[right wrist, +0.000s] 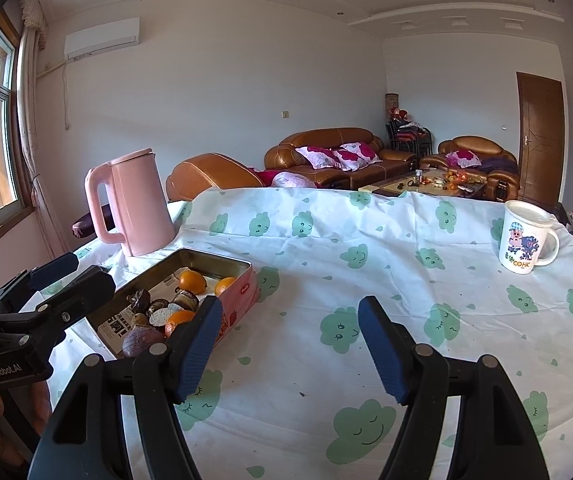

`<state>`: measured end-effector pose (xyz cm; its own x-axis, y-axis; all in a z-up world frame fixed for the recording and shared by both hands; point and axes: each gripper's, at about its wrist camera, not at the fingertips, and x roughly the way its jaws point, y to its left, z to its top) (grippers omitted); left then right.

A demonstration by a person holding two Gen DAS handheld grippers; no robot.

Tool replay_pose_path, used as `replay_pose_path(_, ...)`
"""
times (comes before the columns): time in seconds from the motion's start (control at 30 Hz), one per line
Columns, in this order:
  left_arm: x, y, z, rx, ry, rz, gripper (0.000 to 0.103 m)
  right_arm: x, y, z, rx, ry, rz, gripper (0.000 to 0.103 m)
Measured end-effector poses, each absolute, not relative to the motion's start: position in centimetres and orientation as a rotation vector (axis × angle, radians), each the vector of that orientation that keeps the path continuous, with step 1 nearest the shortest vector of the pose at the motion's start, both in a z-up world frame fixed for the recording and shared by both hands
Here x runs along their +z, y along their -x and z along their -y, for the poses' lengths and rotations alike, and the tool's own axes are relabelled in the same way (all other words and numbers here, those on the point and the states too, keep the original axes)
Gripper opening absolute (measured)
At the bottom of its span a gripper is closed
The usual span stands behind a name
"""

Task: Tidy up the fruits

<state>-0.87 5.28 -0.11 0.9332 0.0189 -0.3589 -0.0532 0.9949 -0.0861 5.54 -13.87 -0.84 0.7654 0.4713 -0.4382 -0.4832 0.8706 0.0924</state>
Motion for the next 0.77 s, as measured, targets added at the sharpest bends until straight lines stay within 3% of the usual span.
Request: replay_pose_path(0.77,-0.6,0.6,-4.6,0.017,0.096,-0.387,0.103,-2.1,-6.2,15.8,0.477,0.018,-0.493,0.072)
